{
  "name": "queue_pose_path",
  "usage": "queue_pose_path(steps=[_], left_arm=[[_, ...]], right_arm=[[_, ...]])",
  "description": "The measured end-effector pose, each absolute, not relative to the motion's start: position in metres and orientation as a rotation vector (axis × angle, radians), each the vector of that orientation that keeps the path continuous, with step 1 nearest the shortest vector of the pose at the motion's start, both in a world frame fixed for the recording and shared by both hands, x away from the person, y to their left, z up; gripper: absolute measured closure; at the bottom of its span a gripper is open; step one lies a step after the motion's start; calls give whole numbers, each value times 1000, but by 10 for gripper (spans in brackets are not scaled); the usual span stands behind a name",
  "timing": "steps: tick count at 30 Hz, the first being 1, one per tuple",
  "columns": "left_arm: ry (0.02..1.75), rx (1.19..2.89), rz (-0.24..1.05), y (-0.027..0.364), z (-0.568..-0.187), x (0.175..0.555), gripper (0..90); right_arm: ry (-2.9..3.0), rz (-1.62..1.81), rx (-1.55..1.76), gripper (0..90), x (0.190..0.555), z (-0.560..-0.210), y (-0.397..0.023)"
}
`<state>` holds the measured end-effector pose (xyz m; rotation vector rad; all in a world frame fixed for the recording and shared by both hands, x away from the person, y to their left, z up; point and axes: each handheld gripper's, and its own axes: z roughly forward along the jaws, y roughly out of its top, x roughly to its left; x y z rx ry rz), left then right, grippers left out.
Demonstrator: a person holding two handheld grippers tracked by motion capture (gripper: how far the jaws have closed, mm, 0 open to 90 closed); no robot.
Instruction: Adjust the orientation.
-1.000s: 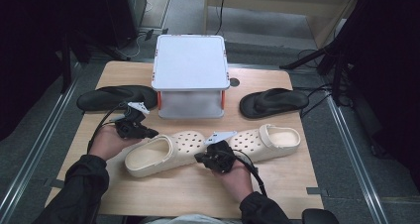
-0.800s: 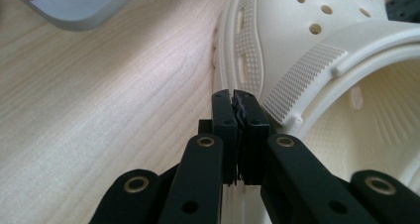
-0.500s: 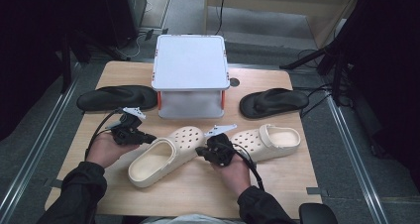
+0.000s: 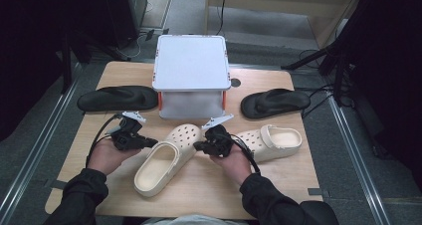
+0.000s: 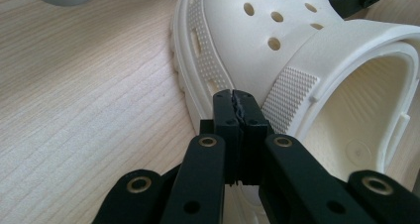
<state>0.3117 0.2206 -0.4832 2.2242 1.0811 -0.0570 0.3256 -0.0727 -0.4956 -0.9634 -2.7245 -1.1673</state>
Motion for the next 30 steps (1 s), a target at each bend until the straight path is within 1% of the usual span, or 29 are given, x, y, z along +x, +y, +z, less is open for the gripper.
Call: queue_pose_path(steps=[2, 7, 14, 17, 20, 30], left_arm=[[1082, 2219, -54, 220, -483, 311, 896], [1092, 2207, -40, 219, -482, 308, 896], [1136, 2180, -53, 218, -483, 303, 897], [1147, 2170, -42, 217, -483, 300, 897], [1157, 2159, -63, 216, -484, 299, 896], [1170, 2147, -67, 209, -485, 297, 893]], right_arm=[[-2745, -1185, -913, 900, 329, -495, -71], [-2685, -1244, -992, 900, 333, -497, -67], [-2697, -1272, -1010, 900, 334, -499, -62], [-2704, -1274, -1013, 900, 336, -498, -60], [-2711, -1268, -1018, 900, 339, -498, -57], [-2727, -1251, -1025, 900, 349, -496, -54]])
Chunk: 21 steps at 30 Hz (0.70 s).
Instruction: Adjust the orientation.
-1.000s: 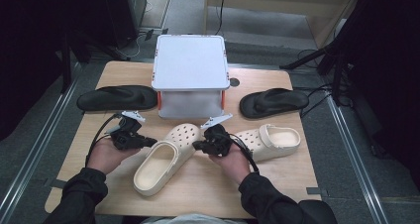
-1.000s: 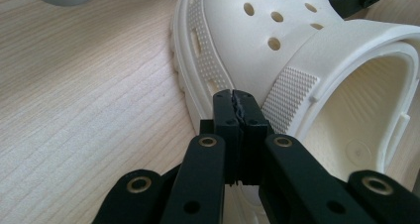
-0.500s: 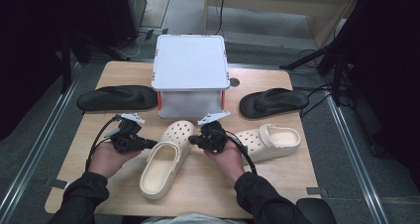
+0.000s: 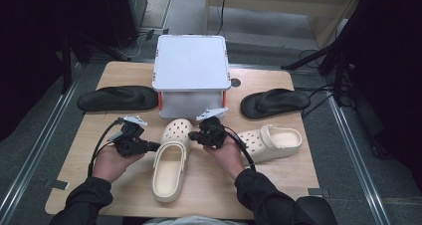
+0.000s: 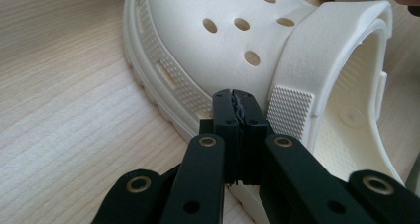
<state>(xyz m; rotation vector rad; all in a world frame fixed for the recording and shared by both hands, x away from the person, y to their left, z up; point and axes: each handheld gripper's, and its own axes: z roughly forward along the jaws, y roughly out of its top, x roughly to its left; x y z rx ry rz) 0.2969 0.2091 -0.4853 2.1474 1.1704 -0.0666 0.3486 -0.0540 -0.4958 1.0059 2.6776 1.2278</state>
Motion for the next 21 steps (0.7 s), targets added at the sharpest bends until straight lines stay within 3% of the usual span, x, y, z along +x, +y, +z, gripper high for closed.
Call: queue_pose_path(steps=[18, 21], left_arm=[[1178, 2116, -106, 193, -487, 302, 893], [1174, 2100, -113, 196, -486, 303, 854]], right_arm=[[2655, 1203, 1032, 900, 364, -494, -59], [2670, 1214, 1030, 900, 366, -494, -62]])
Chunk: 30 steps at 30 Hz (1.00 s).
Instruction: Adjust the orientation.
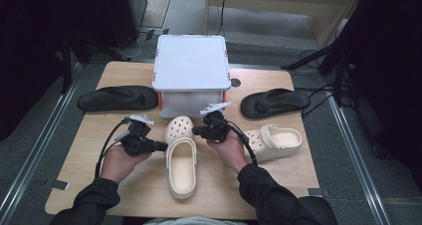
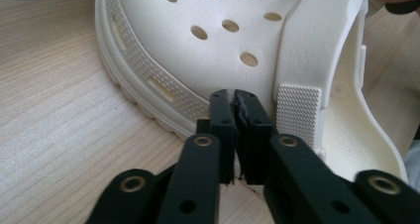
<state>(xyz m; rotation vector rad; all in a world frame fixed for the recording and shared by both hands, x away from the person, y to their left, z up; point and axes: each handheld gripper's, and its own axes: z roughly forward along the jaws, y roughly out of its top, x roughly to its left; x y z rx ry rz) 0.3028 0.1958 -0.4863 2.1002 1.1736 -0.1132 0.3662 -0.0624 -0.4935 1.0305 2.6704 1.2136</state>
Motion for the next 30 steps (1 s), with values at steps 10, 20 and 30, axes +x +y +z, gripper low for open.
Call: queue_pose_path(steps=[10, 20, 30], left_arm=[[1177, 2084, -56, 210, -479, 301, 652], [1174, 2090, -59, 212, -482, 300, 413], [1165, 2100, -15, 216, -480, 299, 347]], right_arm=[[2687, 1245, 987, 865, 360, -482, -75], [2693, 1216, 973, 648, 355, -479, -89], [2671, 1268, 953, 644, 344, -459, -115]])
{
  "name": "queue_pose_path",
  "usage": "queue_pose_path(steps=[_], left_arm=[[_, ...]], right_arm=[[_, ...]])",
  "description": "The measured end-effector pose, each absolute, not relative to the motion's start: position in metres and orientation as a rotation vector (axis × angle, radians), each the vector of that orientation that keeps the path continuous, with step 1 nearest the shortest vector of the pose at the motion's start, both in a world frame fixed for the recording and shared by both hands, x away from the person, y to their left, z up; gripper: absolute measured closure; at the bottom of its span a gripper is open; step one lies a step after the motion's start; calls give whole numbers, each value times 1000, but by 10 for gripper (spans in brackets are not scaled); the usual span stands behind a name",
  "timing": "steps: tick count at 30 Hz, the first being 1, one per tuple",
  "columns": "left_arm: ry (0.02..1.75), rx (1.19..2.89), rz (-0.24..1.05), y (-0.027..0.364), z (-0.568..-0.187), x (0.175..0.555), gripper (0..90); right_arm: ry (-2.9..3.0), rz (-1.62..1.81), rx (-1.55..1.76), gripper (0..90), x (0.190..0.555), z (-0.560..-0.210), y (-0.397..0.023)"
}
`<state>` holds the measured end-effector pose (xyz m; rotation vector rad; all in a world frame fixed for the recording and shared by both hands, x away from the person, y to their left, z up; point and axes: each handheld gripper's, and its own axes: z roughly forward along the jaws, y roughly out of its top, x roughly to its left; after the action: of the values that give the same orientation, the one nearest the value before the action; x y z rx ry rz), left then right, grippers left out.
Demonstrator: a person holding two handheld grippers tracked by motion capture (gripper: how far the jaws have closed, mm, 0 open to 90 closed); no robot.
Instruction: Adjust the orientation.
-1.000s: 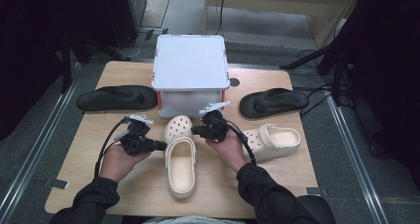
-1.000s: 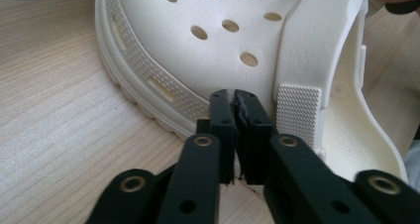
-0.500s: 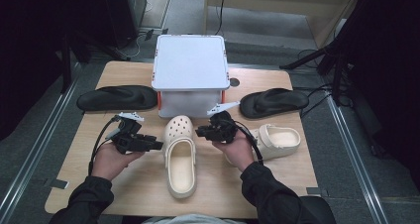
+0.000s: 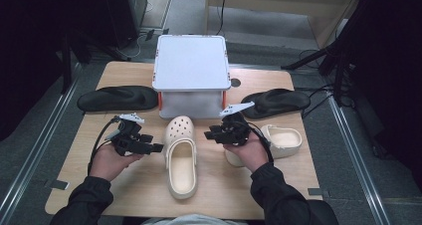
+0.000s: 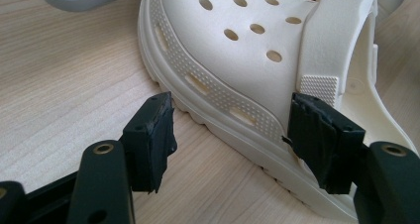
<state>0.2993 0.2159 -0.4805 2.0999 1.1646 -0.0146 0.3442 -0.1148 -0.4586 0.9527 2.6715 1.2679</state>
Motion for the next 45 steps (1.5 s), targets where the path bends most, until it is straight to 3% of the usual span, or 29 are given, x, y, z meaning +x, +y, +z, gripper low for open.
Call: queue_pose_path(steps=[4, 10, 18, 45], left_arm=[[1149, 2097, -1, 219, -480, 301, 337], [1133, 2114, 1, 217, -478, 304, 334], [1131, 2116, 22, 218, -477, 309, 335], [1115, 2131, 53, 215, -471, 318, 348]], right_arm=[[2648, 1254, 965, 671, 341, -454, -131], [2629, 1291, 994, 840, 339, -447, -150], [2607, 1250, 1009, 898, 334, -443, -171], [2432, 1181, 1208, 900, 317, -426, -265]])
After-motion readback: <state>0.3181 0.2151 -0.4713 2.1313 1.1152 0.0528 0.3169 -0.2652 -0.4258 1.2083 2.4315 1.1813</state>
